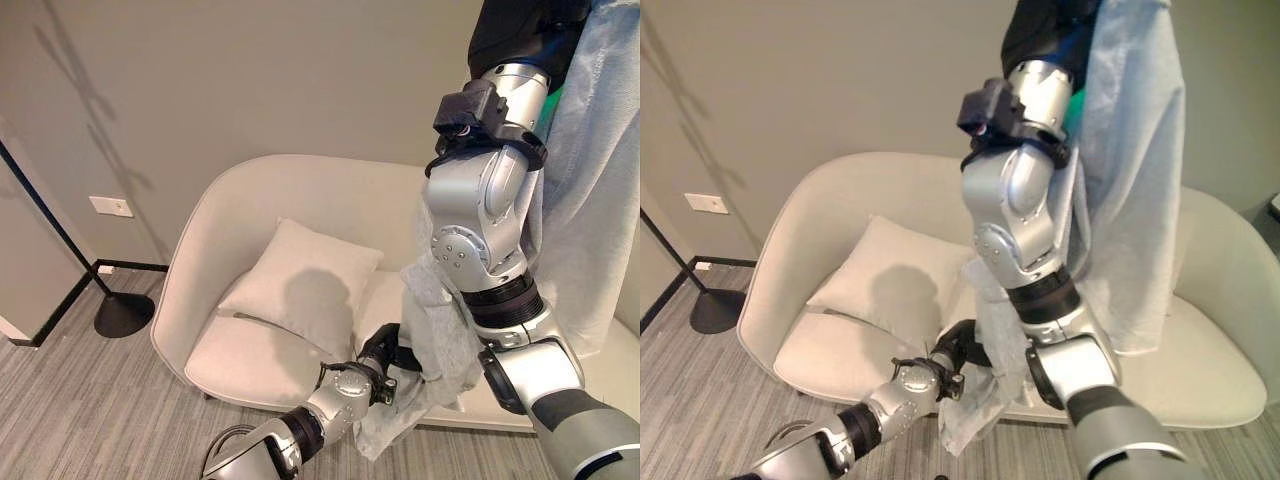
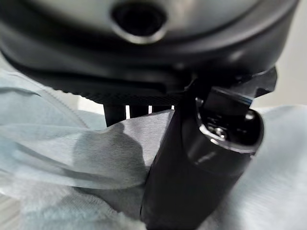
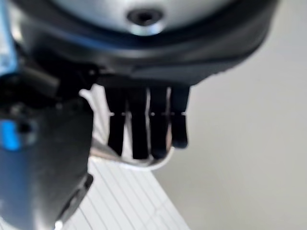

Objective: Hang the clothes on the sofa on the clothes rack.

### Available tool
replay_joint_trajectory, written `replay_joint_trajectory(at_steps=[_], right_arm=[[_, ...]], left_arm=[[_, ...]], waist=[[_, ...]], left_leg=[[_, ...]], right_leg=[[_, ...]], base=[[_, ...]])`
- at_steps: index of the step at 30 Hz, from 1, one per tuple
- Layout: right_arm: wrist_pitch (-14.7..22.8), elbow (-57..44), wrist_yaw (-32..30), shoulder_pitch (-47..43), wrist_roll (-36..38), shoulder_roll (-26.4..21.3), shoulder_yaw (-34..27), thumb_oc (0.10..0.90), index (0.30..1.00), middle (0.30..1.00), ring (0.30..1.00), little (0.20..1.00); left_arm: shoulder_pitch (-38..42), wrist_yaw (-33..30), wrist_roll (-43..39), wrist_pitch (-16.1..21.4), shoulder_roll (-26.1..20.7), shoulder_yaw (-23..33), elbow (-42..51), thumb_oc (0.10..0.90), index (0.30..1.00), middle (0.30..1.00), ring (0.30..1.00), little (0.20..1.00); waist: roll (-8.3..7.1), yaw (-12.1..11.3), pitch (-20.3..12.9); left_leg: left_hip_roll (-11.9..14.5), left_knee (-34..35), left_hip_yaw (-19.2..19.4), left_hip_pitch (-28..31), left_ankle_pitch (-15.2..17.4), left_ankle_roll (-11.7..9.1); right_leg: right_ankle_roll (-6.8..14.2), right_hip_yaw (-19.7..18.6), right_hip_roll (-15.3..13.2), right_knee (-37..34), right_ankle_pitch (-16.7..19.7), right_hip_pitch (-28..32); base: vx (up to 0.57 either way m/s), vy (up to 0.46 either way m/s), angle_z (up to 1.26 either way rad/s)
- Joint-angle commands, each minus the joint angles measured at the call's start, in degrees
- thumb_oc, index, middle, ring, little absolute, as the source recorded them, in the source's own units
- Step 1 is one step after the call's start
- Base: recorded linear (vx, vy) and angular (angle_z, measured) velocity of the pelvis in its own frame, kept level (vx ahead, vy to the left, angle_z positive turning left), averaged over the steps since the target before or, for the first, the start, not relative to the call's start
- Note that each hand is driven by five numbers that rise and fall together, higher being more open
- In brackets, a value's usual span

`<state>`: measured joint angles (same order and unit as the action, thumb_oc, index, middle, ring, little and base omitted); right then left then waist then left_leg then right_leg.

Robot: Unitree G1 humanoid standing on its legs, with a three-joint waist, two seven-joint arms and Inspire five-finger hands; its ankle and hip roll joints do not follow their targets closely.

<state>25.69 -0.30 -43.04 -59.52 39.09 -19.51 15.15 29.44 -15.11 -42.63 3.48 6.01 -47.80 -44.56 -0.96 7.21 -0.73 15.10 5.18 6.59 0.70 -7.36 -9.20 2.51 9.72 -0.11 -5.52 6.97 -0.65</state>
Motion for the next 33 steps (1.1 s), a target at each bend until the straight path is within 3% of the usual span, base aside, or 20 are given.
replay_joint_trajectory(at_steps=[1, 4, 7, 10, 11, 12, 14, 17, 23, 27, 28, 30, 33], right_arm=[[2.7, 2.0, 0.4, -5.1, -4.2, -1.6, -5.2, 0.400, 0.300, 0.300, 0.300, 0.300], [2.8, 0.1, 0.7, -3.1, -4.8, -1.6, -5.4, 0.400, 0.300, 0.300, 0.300, 0.300], [3.0, -5.4, 2.5, 2.9, -6.4, -1.7, -7.2, 0.400, 0.300, 0.300, 0.300, 0.300], [3.0, -7.1, 2.8, 5.4, -6.9, -1.6, -8.1, 0.400, 0.300, 0.300, 0.300, 0.300], [3.3, -9.4, 3.6, 8.9, -7.3, -1.3, -9.5, 0.400, 0.300, 0.300, 0.300, 0.300], [3.3, -9.5, 3.6, 9.1, -7.4, -1.2, -9.5, 0.400, 0.300, 0.300, 0.300, 0.300], [3.1, -11.6, 4.9, 12.5, -7.9, -0.8, -10.5, 0.400, 0.300, 0.300, 0.300, 0.300], [3.1, -14.8, 8.5, 18.2, -7.8, 0.9, -11.9, 0.400, 0.300, 0.300, 0.300, 0.300], [2.5, -18.3, 13.5, 24.7, -7.0, 3.8, -11.5, 0.400, 0.300, 0.300, 0.300, 0.300], [1.7, -19.9, 15.7, 26.9, -7.5, 4.4, -10.5, 0.400, 0.300, 0.300, 0.300, 0.300], [2.0, -20.9, 16.5, 28.4, -8.1, 4.0, -9.7, 0.400, 0.300, 0.300, 0.300, 0.300], [2.2, -21.8, 17.0, 29.9, -7.9, 3.4, -9.1, 0.400, 0.300, 0.300, 0.300, 0.300], [2.0, -22.6, 17.2, 31.3, -7.7, 2.5, -8.1, 0.400, 0.300, 0.300, 0.300, 0.300]], left_arm=[[6.4, -2.1, 0.0, 8.4, 4.2, 3.4, 2.9, 0.400, 0.300, 0.300, 0.300, 0.300], [6.0, -3.0, -0.3, 9.3, 2.2, 5.2, 5.3, 0.400, 0.300, 0.300, 0.300, 0.300], [3.9, -6.0, 2.4, 11.3, -4.4, 11.2, 14.0, 0.400, 0.300, 0.300, 0.300, 0.300], [2.6, -7.4, 3.8, 12.0, -6.2, 13.9, 17.5, 0.400, 0.300, 0.300, 0.300, 0.300], [1.2, -10.6, 8.1, 13.1, -9.5, 19.5, 23.4, 0.400, 0.300, 0.300, 0.300, 0.300], [1.0, -10.7, 8.2, 12.9, -9.5, 19.5, 23.7, 0.400, 0.300, 0.300, 0.300, 0.300], [-0.3, -14.7, 14.7, 13.3, -12.7, 25.5, 29.3, 0.400, 0.300, 0.300, 0.300, 0.300], [-2.7, -22.4, 29.7, 11.9, -18.3, 37.0, 39.5, 0.400, 0.300, 0.300, 0.300, 0.300], [-8.7, -28.9, 45.3, 9.3, -24.3, 49.5, 51.9, 0.400, 0.300, 0.300, 0.300, 0.300], [-11.8, -30.8, 48.2, 10.3, -26.1, 54.6, 56.9, 0.400, 0.300, 0.300, 0.300, 0.300], [-11.6, -32.6, 49.5, 11.9, -27.6, 56.1, 58.7, 0.400, 0.300, 0.300, 0.300, 0.300], [-12.0, -33.7, 50.9, 12.2, -28.6, 56.7, 59.4, 0.400, 0.300, 0.300, 0.300, 0.300], [-12.9, -34.8, 52.4, 13.0, -29.5, 56.8, 60.3, 0.400, 0.300, 0.300, 0.300, 0.300]], waist=[[-0.48, -2.2, -2.9], [-0.55, -2.6, -3.0], [-0.52, -3.7, -3.1], [-0.50, -4.2, -3.0], [-0.53, -5.0, -3.0], [-0.54, -5.0, -3.1], [-0.43, -5.8, -3.2], [-0.30, -7.1, -3.6], [-0.20, -9.2, -4.0], [-0.03, -10.3, -3.6], [0.24, -11.5, -2.0], [0.27, -11.4, -1.4], [-0.39, -11.4, -0.3]], left_leg=[[2.7, -0.2, -0.2, 0.5, 2.8, -2.2], [2.6, -0.2, -0.3, 0.6, 2.7, -2.2], [2.6, -0.2, -0.5, 0.9, 2.5, -2.3], [2.6, -0.2, -0.6, 0.9, 2.5, -2.3], [2.5, -0.2, -0.8, 0.9, 2.4, -2.3], [2.5, -0.2, -0.8, 0.9, 2.4, -2.3], [2.5, -0.2, -0.8, 1.0, 2.4, -2.3], [2.5, -0.2, -1.1, 1.3, 2.3, -2.5], [2.2, -0.2, -2.0, 1.1, 1.9, -2.7], [1.2, -0.2, -3.3, -0.1, 1.5, -2.5], [0.4, -0.2, -3.9, -1.8, 0.9, -2.7], [0.0, -0.2, -4.6, -2.3, 0.9, -2.4], [1.4, -1.0, -3.4, -0.8, 1.5, -1.9]], right_leg=[[-1.3, 0.4, 1.5, 0.5, -7.5, 3.1], [-1.3, 0.6, 1.5, 0.5, -7.6, 3.2], [-1.4, 1.1, 1.5, 0.5, -7.9, 3.7], [-1.4, 1.2, 1.5, 0.5, -8.0, 3.9], [-1.4, 1.5, 1.5, 0.5, -8.2, 4.1], [-1.4, 1.5, 1.5, 0.5, -8.2, 4.1], [-1.4, 1.9, 1.5, 0.5, -8.3, 4.3], [-1.4, 2.3, 1.4, 0.5, -8.5, 4.8], [-1.3, 3.3, 0.9, 0.5, -8.8, 5.4], [-0.9, 4.8, 0.0, 0.5, -8.8, 5.4], [-0.4, 6.5, -1.1, 0.5, -8.9, 5.5], [0.0, 8.0, -1.9, 0.5, -8.7, 5.6], [0.2, 9.2, -2.9, 0.5, -8.8, 7.0]], base=[[0.00, -0.001, 0.13], [0.00, 0.002, 0.11], [0.00, 0.001, 0.01], [0.00, 0.005, 0.02], [0.00, 0.005, 0.05], [0.00, 0.011, 0.05], [-0.01, 0.011, 0.15], [0.00, 0.014, 0.12], [0.00, 0.011, 0.12], [-0.03, 0.058, 0.14], [-0.09, 0.158, 0.34], [-0.04, 0.156, 0.58], [0.04, 0.119, 0.70]])
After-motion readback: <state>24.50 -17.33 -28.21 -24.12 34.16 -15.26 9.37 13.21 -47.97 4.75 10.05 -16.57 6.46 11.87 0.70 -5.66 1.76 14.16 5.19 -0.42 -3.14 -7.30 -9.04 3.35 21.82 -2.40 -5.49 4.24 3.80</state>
